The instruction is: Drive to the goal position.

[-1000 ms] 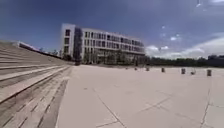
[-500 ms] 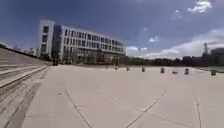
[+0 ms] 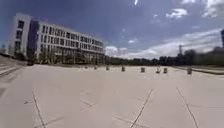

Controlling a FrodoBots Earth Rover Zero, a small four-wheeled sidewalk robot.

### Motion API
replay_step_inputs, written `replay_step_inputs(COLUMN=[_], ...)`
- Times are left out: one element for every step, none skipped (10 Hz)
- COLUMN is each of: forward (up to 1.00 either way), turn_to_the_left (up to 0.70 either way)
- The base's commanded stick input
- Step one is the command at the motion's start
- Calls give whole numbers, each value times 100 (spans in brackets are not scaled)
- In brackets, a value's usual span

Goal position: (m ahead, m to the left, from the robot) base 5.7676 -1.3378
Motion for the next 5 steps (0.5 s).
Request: replay_step_inputs(forward=[70, 70, 70, 70, 70], turn_to_the_left=[-35, -35, -35, -35, -35])
